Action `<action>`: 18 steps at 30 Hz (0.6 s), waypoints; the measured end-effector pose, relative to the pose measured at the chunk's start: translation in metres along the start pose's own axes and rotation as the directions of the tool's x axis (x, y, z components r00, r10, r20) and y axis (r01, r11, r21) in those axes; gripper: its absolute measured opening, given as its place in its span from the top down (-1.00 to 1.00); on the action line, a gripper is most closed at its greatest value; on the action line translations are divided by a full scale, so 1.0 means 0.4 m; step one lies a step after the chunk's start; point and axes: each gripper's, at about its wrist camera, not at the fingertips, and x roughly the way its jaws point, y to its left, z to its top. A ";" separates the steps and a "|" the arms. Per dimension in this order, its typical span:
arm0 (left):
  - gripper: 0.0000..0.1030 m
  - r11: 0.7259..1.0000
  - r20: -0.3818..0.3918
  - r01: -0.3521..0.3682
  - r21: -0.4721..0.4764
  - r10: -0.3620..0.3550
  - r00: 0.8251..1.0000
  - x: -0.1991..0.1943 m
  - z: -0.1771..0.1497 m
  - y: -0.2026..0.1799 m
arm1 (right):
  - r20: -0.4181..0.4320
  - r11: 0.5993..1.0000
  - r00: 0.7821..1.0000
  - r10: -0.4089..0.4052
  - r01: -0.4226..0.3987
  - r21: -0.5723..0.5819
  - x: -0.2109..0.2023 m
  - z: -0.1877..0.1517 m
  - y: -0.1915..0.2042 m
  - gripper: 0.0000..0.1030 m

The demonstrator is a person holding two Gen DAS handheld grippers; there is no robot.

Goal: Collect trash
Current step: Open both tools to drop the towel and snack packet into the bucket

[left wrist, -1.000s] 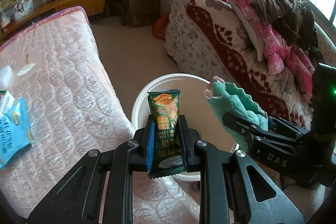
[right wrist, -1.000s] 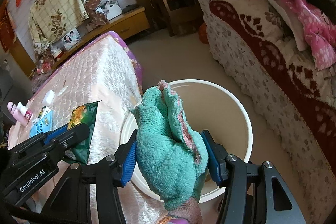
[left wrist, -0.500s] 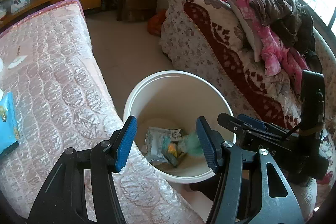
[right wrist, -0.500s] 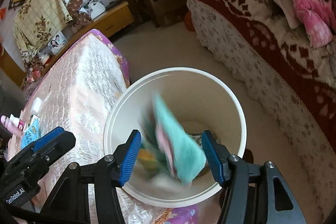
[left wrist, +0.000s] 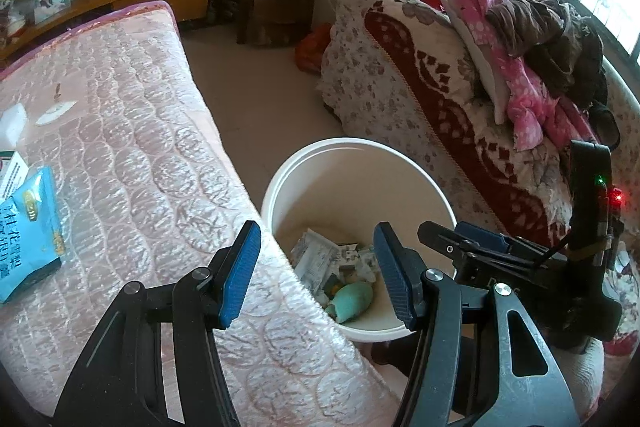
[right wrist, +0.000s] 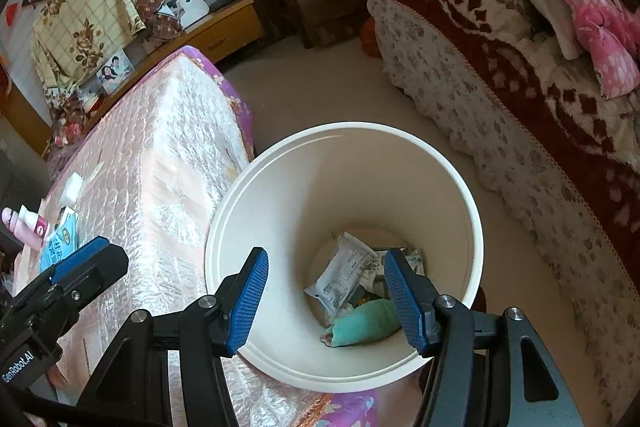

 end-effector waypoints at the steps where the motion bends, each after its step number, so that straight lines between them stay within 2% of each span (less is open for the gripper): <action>1: -0.11 1.000 0.001 -0.003 -0.002 0.003 1.000 -0.003 -0.002 0.005 | -0.001 1.000 1.000 0.000 0.000 -0.004 0.001 -0.002 0.004 -0.13; 18: -0.11 0.998 0.031 -0.054 -0.027 0.054 0.998 -0.065 -0.019 0.075 | -0.003 0.998 1.000 -0.001 0.000 -0.061 0.000 -0.017 0.063 -0.13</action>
